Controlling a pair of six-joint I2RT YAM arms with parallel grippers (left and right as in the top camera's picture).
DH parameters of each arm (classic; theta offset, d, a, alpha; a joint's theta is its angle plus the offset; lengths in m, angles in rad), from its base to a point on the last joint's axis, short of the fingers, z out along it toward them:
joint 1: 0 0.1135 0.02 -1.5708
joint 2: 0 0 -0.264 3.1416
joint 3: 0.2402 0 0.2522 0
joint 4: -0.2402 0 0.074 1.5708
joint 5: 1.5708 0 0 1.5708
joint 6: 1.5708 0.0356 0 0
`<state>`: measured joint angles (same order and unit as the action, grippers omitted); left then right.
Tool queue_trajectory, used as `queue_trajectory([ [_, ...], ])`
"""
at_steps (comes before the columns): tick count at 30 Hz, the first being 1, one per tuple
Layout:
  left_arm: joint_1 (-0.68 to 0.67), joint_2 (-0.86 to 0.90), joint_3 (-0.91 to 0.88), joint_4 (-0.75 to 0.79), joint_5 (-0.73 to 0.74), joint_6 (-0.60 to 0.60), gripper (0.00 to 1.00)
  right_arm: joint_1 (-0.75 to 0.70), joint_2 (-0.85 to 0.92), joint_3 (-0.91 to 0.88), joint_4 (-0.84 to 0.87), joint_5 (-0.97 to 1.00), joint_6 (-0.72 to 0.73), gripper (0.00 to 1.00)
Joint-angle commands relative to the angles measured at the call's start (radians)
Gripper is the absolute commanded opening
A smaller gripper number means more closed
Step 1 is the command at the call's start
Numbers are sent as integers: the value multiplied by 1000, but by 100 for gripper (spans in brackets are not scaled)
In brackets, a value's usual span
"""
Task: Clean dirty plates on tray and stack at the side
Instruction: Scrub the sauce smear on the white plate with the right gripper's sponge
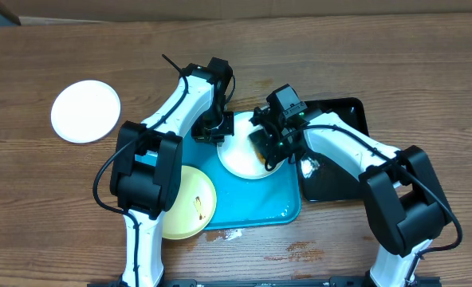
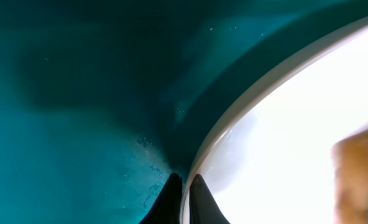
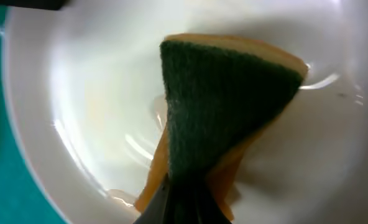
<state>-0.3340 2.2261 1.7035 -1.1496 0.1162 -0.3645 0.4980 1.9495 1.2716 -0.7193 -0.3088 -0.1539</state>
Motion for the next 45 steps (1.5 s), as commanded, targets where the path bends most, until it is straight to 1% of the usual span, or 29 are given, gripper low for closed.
queue_trajectory([
  [1, 0, 22, -9, 8, -45, -17, 4, -1, 8, 39, -2, -113, -29, 4],
  [8, 0, 22, -9, 9, -45, -17, 4, -63, 8, 211, -127, -123, -29, 4],
  [11, 0, 22, -9, 9, -45, -17, 4, -85, 8, 244, -148, -122, -26, 4],
  [17, 0, 22, -9, 9, -45, -17, 4, -103, 14, 199, -145, -89, -27, 4],
  [22, 0, 22, -9, 9, -45, -17, 4, -103, 45, 148, -98, -89, -26, 4],
  [29, 0, 22, -9, 9, -45, -17, 4, -100, 98, 141, -106, -90, -26, 4],
  [31, 0, 22, -9, 9, -45, -16, 4, -99, 109, 141, -106, -98, 0, 4],
  [33, 0, 22, -9, 5, -45, -17, 4, -99, 113, 142, -116, -148, 31, 4],
  [35, 0, 22, -9, -3, -45, -16, 5, -99, 109, 149, -147, -258, 30, 4],
  [37, 0, 22, -9, -17, -40, -16, 9, -100, 103, 164, -172, -353, 28, 4],
  [39, 0, 22, -9, -36, -27, -16, 13, -102, 98, 180, -185, -394, 24, 4],
  [41, 0, 22, -8, -58, -6, 0, 15, -102, 94, 187, -184, -381, 24, 4],
  [45, 0, 22, -9, -72, 1, 5, 15, -102, 95, 183, -184, -273, 42, 4],
])
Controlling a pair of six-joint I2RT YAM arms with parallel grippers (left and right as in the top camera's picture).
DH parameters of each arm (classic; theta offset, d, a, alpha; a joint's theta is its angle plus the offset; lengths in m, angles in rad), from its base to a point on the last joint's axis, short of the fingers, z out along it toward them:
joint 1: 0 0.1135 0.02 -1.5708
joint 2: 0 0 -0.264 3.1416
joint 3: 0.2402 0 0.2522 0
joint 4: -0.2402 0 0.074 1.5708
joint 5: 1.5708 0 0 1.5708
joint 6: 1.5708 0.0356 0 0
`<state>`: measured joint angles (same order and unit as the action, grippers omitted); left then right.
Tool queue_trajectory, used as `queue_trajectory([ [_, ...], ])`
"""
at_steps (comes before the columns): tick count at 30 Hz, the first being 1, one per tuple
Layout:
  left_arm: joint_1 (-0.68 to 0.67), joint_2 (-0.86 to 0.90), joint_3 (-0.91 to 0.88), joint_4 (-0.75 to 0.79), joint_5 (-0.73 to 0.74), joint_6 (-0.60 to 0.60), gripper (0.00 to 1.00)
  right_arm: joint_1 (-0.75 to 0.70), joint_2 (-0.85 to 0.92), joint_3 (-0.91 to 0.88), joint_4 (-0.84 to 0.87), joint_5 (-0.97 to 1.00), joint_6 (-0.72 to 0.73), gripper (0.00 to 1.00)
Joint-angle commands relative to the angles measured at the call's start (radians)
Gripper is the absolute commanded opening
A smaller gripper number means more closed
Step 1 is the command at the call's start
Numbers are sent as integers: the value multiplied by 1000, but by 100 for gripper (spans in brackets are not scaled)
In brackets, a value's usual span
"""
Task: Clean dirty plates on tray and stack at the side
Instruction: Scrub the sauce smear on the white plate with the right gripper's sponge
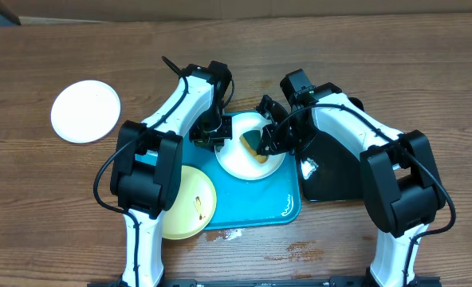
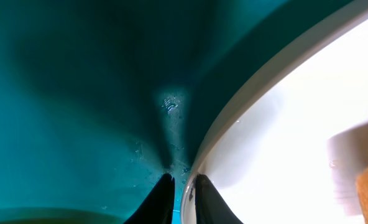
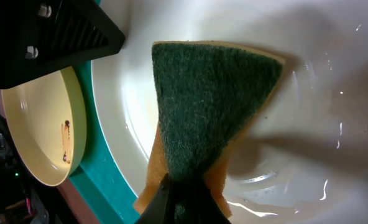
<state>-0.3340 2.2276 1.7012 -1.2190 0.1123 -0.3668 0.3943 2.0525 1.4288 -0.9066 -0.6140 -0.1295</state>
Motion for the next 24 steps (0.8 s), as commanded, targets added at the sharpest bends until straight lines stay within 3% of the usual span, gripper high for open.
queue_trajectory([
  [1, 0, 21, -6, -2, 5, 8, 16, 2, -8, 24, 3, 64, 33, 4],
  [4, -3, 21, -6, 2, 10, 7, 17, 3, -8, 10, 8, 127, 60, 4],
  [8, -7, 22, -7, 11, 8, 8, 5, 3, -5, -21, 35, 212, 93, 4],
  [17, -8, 23, -11, 23, 7, 31, 4, 3, 18, -36, 151, 423, 184, 4],
  [24, -8, 23, -11, 23, 8, 31, 4, 3, 18, -35, 235, 438, 211, 4],
])
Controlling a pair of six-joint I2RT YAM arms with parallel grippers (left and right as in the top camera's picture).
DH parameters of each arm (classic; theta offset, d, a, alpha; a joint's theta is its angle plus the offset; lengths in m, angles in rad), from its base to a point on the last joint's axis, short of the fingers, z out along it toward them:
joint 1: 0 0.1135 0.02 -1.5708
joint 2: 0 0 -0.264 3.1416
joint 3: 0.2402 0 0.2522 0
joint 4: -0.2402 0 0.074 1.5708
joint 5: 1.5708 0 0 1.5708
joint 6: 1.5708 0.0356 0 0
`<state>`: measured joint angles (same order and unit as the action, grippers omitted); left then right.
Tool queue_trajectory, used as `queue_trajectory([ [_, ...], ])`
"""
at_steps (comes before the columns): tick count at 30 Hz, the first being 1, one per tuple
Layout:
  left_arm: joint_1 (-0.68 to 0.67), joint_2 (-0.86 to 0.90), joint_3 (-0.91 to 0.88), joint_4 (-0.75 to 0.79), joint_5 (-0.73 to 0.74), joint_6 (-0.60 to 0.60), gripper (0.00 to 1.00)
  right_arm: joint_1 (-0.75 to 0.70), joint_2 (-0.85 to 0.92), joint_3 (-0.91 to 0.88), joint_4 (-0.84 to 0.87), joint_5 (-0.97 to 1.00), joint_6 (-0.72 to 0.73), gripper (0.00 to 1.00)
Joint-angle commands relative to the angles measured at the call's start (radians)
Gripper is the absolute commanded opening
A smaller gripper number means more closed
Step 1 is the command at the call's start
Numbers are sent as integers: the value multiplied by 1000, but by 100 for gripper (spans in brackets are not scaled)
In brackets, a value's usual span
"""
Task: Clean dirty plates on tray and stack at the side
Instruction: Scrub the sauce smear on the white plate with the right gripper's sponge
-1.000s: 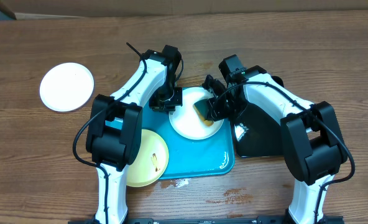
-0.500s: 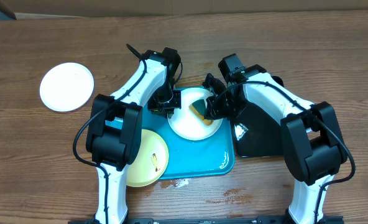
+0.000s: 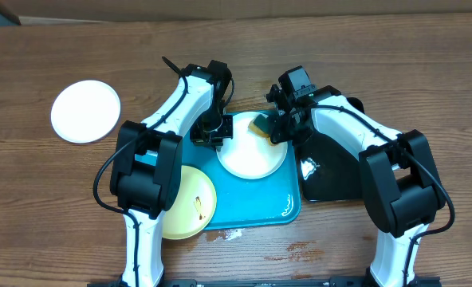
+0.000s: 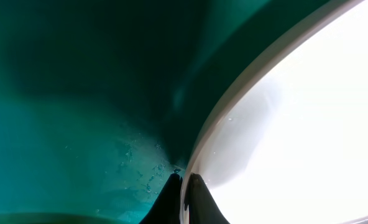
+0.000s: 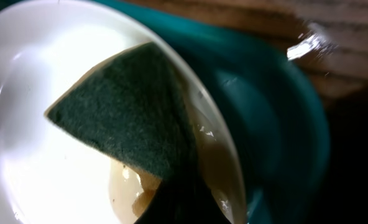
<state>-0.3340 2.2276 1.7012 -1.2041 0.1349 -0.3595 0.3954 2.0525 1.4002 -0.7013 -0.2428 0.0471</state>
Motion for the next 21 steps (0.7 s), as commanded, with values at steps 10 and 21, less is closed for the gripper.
queue_trajectory([
  [10, -8, 23, -11, 8, -15, 23, 4, 2, -13, 43, 40, -21, 58, 4],
  [21, -7, 23, -11, 5, -15, 23, 4, -37, -267, 75, -105, -72, 58, 4],
])
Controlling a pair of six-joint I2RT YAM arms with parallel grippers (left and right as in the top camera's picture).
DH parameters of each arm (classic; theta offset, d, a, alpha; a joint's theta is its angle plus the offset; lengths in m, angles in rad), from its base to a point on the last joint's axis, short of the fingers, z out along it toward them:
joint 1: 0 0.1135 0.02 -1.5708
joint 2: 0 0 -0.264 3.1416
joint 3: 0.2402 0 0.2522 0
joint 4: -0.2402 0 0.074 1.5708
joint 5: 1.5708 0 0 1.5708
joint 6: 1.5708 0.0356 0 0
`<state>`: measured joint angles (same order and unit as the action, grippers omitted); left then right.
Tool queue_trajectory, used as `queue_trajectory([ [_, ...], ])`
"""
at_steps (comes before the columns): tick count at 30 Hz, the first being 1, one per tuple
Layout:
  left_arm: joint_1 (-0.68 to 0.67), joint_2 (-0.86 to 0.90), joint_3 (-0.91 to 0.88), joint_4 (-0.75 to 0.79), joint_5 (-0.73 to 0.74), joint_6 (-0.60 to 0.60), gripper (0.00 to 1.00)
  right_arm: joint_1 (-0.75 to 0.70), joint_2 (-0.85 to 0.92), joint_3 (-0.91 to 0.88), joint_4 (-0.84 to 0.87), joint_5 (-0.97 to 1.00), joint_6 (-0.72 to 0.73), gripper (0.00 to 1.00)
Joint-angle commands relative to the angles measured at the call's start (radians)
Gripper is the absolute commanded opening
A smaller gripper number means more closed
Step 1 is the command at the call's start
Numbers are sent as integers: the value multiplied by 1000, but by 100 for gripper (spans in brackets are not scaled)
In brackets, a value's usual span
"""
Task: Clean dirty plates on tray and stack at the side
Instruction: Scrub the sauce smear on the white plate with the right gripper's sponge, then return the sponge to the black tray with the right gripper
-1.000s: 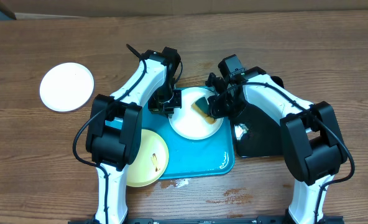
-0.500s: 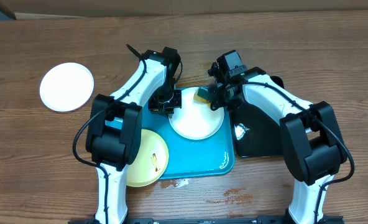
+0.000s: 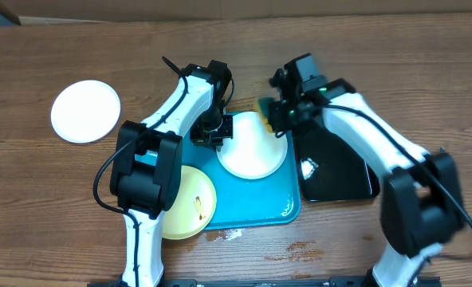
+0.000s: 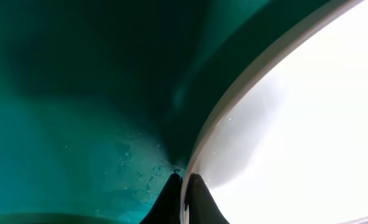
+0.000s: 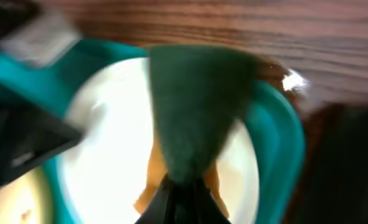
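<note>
A white plate (image 3: 252,153) lies on the teal tray (image 3: 244,203). My left gripper (image 4: 184,182) is shut on the plate's left rim (image 4: 234,118), one finger on each side of it. My right gripper (image 5: 183,186) is shut on a green-and-yellow sponge (image 5: 196,106), held above the plate's far right edge; from overhead the sponge (image 3: 265,106) shows at the tray's back edge. A yellow plate (image 3: 190,203) with a brown smear lies at the tray's front left corner. A clean white plate (image 3: 85,111) rests on the table at the far left.
A black tray (image 3: 336,163) lies right of the teal tray, under my right arm. Drops of water sit on the teal tray's front right corner (image 3: 289,209) and on the wood in front of it (image 3: 232,234).
My right gripper has risen and moved back with the sponge, off the white plate toward the tray's far edge. The left gripper still clamps the plate's rim in the same spot.
The sponge was pressed on the right part of the white plate, then on its middle, then at its far right edge, while my left gripper held the rim throughout. Now the sponge is lifted clear above the plate's back edge.
</note>
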<state>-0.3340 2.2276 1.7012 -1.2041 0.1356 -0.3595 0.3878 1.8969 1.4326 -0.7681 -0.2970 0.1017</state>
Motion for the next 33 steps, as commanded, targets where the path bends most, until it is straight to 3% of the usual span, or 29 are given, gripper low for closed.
queue_trajectory([
  [1, -7, 23, -11, 5, -16, 23, 4, -42, -131, 42, -81, -15, 4, 4],
  [9, -7, 23, -11, 8, -15, 62, 11, -166, -156, 26, -340, 102, 4, 4],
  [13, -7, 23, -11, 7, -13, 84, 38, -220, -153, -42, -343, 106, 4, 4],
  [15, -7, 23, -11, -2, -11, 83, 42, -233, -152, -78, -319, 106, 4, 4],
  [19, -7, 23, -11, -30, -11, 74, 40, -245, -152, -166, -236, 149, 9, 4],
  [21, -8, 23, -11, -32, -11, 63, 35, -245, -152, -209, -185, 200, 37, 4],
  [25, -10, 23, -11, -32, -7, 68, 4, -245, -152, -272, -109, 316, 114, 4],
  [33, -3, 22, 11, -56, -12, 151, 4, -247, -152, -282, -92, 356, 143, 8],
])
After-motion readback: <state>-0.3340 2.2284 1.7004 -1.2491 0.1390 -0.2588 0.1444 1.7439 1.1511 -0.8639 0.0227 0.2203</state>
